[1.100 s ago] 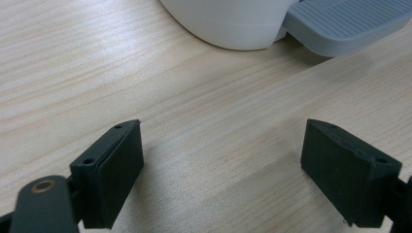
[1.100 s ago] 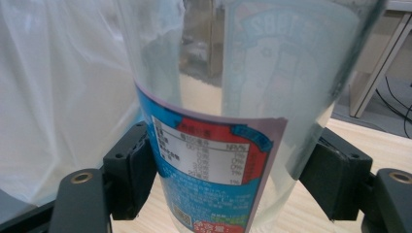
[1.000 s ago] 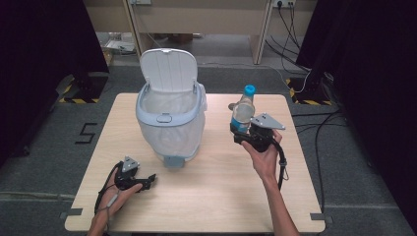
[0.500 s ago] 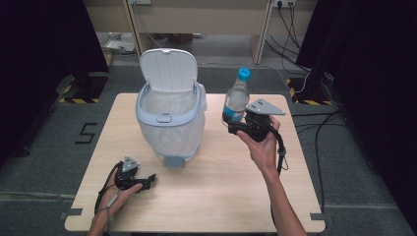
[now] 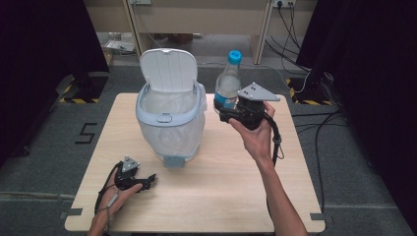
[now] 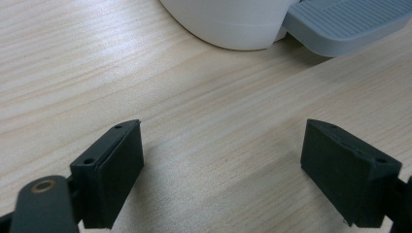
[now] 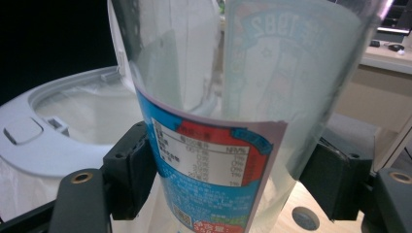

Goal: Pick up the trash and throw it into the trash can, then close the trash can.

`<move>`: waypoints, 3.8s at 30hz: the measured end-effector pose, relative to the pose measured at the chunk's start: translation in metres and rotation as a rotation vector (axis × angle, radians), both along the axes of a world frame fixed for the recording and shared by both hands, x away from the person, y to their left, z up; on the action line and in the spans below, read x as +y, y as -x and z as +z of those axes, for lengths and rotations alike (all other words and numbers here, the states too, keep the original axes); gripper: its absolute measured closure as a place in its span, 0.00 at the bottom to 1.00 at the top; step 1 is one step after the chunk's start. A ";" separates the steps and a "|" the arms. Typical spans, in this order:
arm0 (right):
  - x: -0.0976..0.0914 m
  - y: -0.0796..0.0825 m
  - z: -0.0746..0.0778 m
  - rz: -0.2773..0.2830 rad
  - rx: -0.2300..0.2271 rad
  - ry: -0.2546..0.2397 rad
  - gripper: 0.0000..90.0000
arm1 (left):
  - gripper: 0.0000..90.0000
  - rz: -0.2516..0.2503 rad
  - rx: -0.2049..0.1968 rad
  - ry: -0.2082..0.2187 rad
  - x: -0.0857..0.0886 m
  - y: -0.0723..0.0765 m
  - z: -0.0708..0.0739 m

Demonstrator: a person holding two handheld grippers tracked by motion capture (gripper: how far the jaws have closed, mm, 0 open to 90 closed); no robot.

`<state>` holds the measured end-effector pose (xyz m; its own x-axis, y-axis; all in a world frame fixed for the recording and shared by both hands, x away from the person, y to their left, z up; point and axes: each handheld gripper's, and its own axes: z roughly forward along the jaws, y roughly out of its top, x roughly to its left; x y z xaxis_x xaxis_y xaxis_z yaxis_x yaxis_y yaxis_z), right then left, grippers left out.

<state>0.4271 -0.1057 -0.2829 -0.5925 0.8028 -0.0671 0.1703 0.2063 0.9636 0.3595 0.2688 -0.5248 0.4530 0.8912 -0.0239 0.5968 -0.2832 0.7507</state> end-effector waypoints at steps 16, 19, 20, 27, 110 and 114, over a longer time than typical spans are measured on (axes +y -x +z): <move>0.046 -0.011 0.037 0.077 -0.019 0.021 0.31 | 0.16 -0.002 0.004 -0.002 0.000 0.000 0.000; 0.061 -0.015 0.039 0.097 -0.015 0.030 0.31 | 0.16 -0.002 0.004 -0.002 0.000 0.000 0.000; 0.070 -0.018 0.039 0.115 -0.004 0.032 0.31 | 0.16 -0.002 0.004 -0.002 0.000 0.000 0.000; 0.099 -0.031 0.030 0.163 0.046 0.058 0.31 | 0.16 -0.001 0.004 0.000 0.000 0.000 0.000; 0.025 -0.109 0.003 0.080 0.023 -0.093 0.95 | 0.17 0.001 0.004 -0.001 -0.001 -0.001 0.000; 0.032 -0.117 0.001 0.077 0.031 -0.085 0.95 | 0.17 0.001 0.004 -0.001 -0.001 -0.001 0.000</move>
<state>0.5440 -0.0735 -0.2821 -0.6534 0.7568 0.0186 0.1874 0.1379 0.9726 0.3602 0.2679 -0.5244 0.4518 0.8918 -0.0252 0.6003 -0.2830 0.7480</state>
